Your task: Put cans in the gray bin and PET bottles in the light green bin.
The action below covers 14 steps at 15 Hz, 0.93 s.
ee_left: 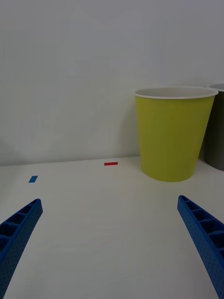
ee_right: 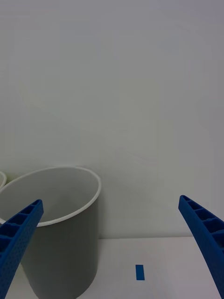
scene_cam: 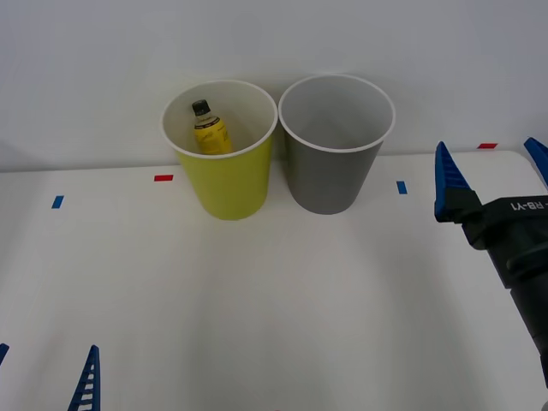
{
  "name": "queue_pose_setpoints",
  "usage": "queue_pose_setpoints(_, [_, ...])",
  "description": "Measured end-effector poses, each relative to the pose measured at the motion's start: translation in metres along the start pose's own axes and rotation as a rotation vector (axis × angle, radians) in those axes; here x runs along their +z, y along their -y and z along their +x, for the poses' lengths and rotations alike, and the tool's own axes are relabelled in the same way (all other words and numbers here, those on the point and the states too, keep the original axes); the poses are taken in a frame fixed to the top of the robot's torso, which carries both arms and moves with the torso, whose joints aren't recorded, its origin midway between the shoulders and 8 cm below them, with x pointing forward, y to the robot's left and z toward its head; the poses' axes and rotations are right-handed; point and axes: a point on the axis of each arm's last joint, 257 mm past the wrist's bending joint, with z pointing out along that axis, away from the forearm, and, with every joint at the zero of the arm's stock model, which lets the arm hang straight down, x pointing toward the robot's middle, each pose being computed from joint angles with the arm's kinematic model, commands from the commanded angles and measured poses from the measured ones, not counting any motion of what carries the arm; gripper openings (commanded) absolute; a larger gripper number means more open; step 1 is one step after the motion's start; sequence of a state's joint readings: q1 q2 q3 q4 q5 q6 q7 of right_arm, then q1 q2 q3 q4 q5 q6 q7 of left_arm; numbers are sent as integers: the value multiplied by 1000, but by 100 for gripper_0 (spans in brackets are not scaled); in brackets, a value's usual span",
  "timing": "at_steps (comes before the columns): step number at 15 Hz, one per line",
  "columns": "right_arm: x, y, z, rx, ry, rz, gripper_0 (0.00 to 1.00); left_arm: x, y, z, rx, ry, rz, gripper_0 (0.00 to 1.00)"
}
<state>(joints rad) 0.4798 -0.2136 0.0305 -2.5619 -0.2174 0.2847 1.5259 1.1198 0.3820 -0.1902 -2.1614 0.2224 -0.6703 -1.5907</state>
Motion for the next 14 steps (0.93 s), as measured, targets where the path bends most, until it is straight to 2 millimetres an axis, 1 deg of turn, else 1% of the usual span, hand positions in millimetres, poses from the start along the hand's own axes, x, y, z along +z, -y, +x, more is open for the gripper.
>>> queue_pose_setpoints(1, [-3, 2, -2, -3, 41, -1, 100, 0, 0, 0, 0, 0, 0, 100])
queue_pose_setpoints(2, [-8, 5, 1, -9, 70, -3, 100, 0, 0, 0, 0, 0, 0, 100])
queue_pose_setpoints(5, [-39, 14, 29, -34, 37, 1, 100, 0, 0, 0, 0, 0, 0, 100])
queue_pose_setpoints(8, [-66, 17, 39, -38, 28, 7, 100, 0, 0, 0, 0, 0, 0, 100])
queue_pose_setpoints(11, [-87, 18, 46, -44, 53, 5, 100, 0, 0, 0, 0, 0, 0, 100])
queue_pose_setpoints(14, [-118, 25, 66, -66, 2, 17, 100, 0, 0, 0, 0, 0, 0, 100])
